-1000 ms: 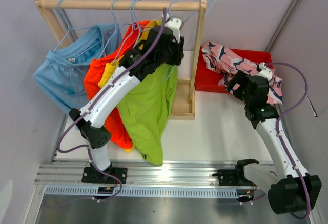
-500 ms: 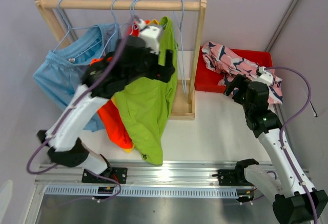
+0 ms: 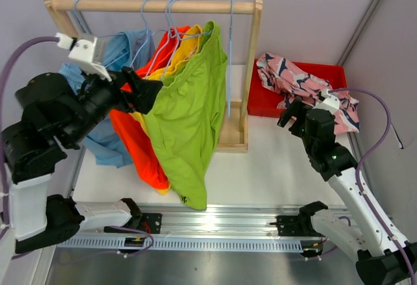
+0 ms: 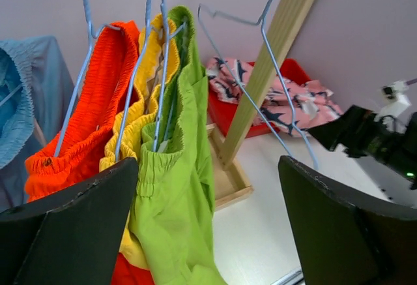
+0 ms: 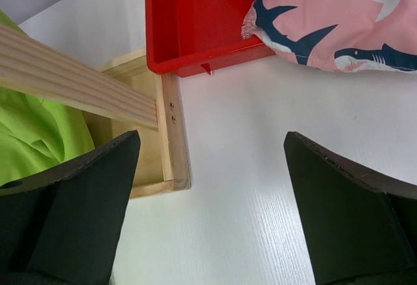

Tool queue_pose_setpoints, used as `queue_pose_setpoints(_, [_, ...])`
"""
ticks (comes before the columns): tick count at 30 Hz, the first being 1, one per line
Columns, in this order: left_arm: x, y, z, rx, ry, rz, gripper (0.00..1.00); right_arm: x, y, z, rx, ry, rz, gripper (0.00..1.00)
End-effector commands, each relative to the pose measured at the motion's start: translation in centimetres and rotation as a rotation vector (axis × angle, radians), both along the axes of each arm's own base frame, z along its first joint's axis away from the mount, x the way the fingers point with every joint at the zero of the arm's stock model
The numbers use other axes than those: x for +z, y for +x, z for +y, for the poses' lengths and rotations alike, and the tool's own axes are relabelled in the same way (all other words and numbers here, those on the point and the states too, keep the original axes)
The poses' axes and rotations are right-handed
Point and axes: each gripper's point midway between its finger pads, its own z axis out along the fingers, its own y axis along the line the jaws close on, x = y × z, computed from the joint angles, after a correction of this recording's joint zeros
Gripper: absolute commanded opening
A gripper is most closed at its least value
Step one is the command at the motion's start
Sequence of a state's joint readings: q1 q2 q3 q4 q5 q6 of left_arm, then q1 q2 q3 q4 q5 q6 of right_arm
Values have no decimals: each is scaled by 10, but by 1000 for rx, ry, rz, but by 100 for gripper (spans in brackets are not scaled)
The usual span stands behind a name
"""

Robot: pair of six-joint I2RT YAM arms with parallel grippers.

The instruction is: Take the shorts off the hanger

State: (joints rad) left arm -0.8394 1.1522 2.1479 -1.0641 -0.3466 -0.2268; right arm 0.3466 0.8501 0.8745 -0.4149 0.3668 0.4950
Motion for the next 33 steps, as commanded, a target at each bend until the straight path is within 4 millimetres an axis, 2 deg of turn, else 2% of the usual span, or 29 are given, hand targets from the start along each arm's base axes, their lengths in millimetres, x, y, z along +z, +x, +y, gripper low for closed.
queue_pose_setpoints(1, [-31, 30, -17, 44, 151, 45, 93, 13, -5, -4, -42, 11, -38, 99])
queue_pose_setpoints(6, [-33, 49, -24, 69, 182, 27, 88, 14, -13, -7, -46, -3, -36, 99])
queue_pose_setpoints(10, [-36, 68, -28, 90, 204, 25, 87, 14, -18, -12, -56, -15, -36, 99])
queue_pose_setpoints(14, [-38, 84, -23, 122, 217, 30, 87, 13, -23, -16, -64, -26, -33, 99])
queue_pose_setpoints(20, [-44, 98, -18, 143, 231, 40, 87, 10, -27, -20, -68, -39, -29, 99])
queue_pose_setpoints(23, [-54, 105, -23, 129, 242, 63, 86, 9, -27, -20, -69, -43, -26, 99])
queue_pose_setpoints(26, [-66, 112, -27, 119, 246, 84, 83, 6, -27, -20, -69, -48, -24, 99])
queue_pose_setpoints(33, [-76, 118, -32, 105, 240, 94, 76, -4, -25, -20, -72, -56, -5, 99])
